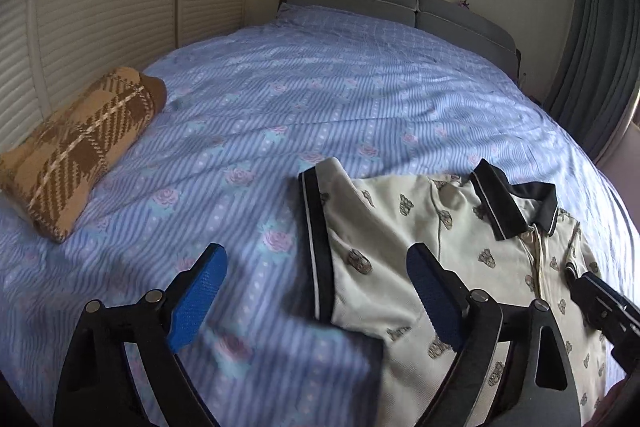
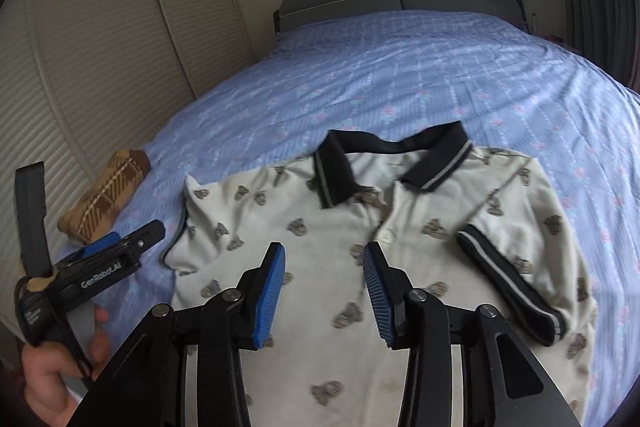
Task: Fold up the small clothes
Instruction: 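Grasp the other black-trimmed sleeve with the left gripper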
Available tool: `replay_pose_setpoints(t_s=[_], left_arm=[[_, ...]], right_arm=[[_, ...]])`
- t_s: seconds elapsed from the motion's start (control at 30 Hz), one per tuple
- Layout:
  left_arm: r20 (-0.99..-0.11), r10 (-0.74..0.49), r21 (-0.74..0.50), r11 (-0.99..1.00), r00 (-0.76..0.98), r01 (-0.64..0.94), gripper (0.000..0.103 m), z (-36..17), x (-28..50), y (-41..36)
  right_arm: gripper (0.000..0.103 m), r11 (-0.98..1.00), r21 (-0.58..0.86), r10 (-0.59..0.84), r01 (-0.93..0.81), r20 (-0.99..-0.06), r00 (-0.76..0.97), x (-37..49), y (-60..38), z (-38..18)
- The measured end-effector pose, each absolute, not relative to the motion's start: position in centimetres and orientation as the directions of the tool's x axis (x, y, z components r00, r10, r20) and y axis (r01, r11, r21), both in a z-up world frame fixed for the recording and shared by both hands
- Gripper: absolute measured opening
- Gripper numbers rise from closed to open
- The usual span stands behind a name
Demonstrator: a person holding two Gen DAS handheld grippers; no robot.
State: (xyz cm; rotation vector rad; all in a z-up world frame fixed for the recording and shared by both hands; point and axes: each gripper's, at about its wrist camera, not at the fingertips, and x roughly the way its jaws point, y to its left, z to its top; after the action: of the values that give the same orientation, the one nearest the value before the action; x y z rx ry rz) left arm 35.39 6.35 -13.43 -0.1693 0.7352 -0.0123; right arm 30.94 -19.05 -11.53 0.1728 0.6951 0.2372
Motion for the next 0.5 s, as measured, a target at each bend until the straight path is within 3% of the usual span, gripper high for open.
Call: replay_pose_setpoints(t_s=[0.23, 0.43, 0.5], left_arm=[[-0.703, -0.249, -0.248, 0.964, 0.666, 0.098, 0.054, -16.1, 41.6, 8.9], [-0.697, -0.334, -0.340, 0.933, 0.635, 0.117, 0.049, -17.8, 44.6, 9.6], [-0.686, -0.363, -0.383, 0.917, 0.631, 0.110, 0.040, -17.9, 44.9, 10.2]], right_arm=[[0.042, 0.948, 0.275, 0.302, -0.162, -0.608, 0.735, 32.0, -14.7, -12.0], [0.042, 0.952, 0.273, 0.285, -0.137, -0.633, 0.719, 32.4, -14.3, -12.7], [0.041, 0.955, 0.268, 0.276, -0.128, -0.641, 0.716, 32.5, -14.6, -12.9]])
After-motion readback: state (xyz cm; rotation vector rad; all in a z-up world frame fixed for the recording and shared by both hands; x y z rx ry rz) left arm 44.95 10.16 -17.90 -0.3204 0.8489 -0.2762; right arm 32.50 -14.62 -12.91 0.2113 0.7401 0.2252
